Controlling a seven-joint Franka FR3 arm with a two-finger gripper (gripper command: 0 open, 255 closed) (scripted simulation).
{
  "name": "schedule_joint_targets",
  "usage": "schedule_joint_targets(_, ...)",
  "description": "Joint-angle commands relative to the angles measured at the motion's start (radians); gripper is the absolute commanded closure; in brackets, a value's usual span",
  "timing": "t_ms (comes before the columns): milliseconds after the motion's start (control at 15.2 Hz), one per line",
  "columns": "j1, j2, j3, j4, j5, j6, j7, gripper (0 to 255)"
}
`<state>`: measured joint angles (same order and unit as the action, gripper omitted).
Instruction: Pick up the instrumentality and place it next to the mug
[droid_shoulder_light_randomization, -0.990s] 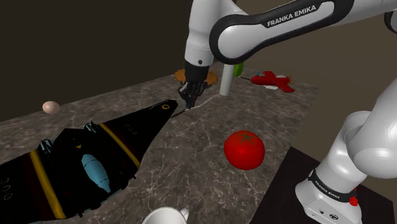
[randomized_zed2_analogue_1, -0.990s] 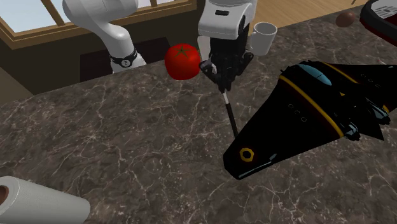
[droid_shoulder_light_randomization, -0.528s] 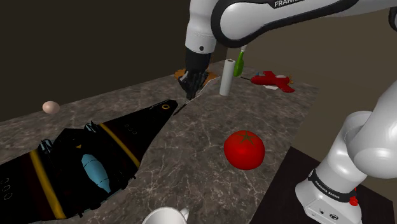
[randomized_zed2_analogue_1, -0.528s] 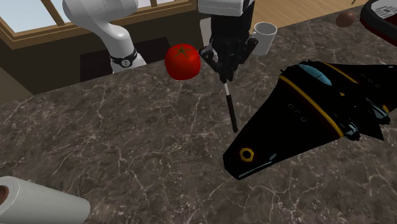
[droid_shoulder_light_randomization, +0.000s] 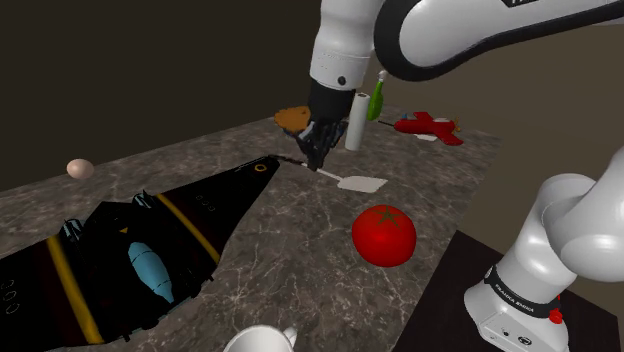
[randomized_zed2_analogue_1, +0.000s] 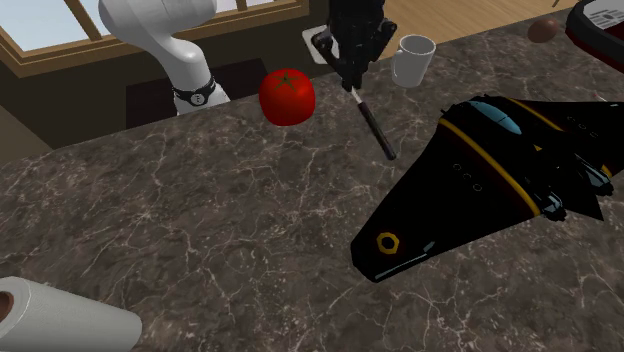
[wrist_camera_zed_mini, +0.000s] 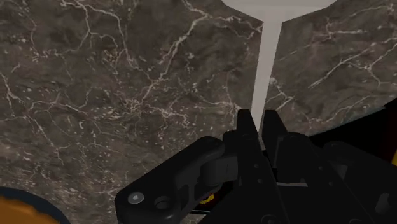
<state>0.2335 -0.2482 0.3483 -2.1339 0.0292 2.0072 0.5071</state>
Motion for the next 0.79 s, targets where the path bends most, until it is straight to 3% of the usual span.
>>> schedule_joint_targets(0, 0.02, -0.049, 0.019, -0.044, 0.019, -0.002, 0.03, 255)
schedule_joint_targets(726, 0.141, -0.265, 0.13, -0.193, 0.129, -0.056, 0.193, 255)
